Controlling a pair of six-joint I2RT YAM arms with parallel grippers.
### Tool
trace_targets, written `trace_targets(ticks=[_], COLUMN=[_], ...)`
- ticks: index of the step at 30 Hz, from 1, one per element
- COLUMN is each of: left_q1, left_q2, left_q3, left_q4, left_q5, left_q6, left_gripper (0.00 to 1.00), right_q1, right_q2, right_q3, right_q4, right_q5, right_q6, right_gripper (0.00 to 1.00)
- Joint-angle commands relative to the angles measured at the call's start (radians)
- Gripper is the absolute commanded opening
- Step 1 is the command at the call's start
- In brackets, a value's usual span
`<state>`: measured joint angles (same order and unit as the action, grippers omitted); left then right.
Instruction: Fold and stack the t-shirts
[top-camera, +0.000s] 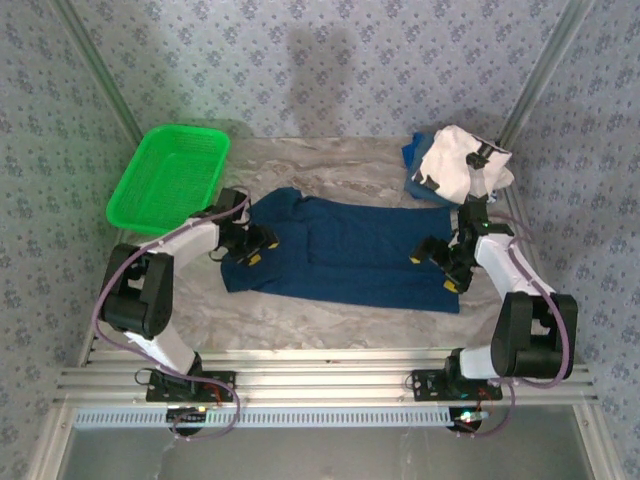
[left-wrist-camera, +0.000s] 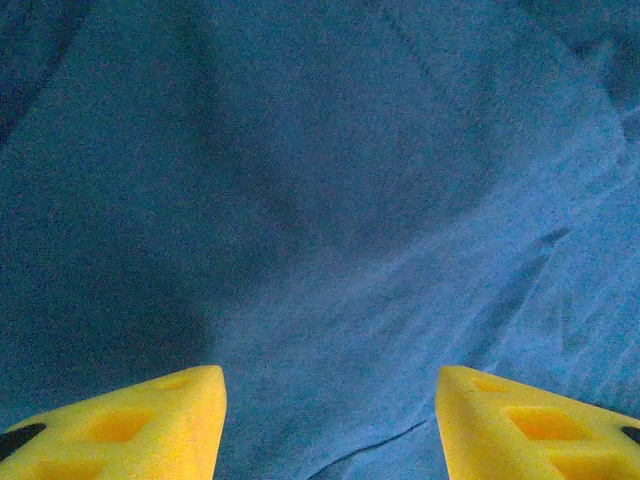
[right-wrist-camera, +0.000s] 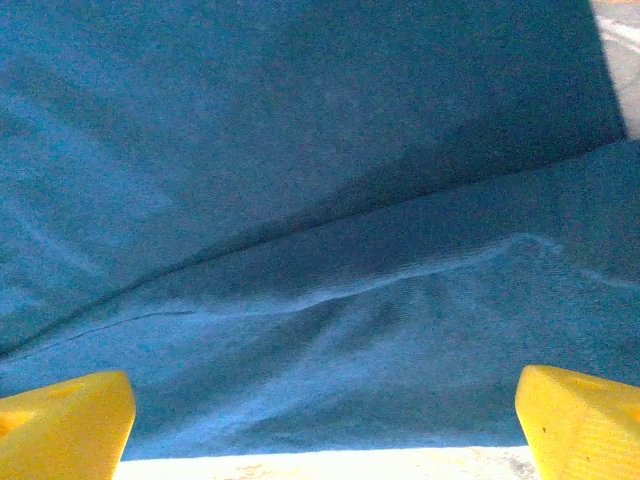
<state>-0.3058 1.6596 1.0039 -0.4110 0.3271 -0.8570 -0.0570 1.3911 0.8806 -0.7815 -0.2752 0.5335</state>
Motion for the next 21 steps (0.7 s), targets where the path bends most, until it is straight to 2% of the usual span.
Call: trace_targets(ticks=[1, 6, 12, 15, 19, 21], left_q1=[0.003, 0.017, 0.02, 0.02, 0.021, 0.026], left_q2=[0.005, 0.016, 0.021, 0.024, 0.014, 0.016], left_q3=[-0.02, -0.053, -0.086, -0.102, -0.123, -0.13], left_q4=[0.014, -0.028, -0.046, -0.046, -0.05, -0.077], left_q5=[-0.049, -0.098, -0.128, -0.129, -0.138, -0.154], left_q6=[0.008, 0.039, 0.08, 0.089, 0.092, 0.091], left_gripper=[0.57, 0.57, 0.57, 0.57, 0.57, 0.57], right_q1=[-0.023, -0.059, -0.082, -0.087, -0.107, -0.085], right_q2=[0.051, 0.157, 0.243, 0.268, 0.225, 0.167], right_q3=[0.009, 0.083, 0.2, 0.249, 0.264, 0.255], right_q4=[0.005, 0.079, 0.209, 0.197, 0.138, 0.121], right_q5=[0.064, 0.124, 0.079, 0.064, 0.072, 0.058], right_q6=[-0.001, -0.022, -0.002, 0.003, 0.001, 0.0], right_gripper=[1.0, 1.0, 1.0, 1.0, 1.0, 1.0])
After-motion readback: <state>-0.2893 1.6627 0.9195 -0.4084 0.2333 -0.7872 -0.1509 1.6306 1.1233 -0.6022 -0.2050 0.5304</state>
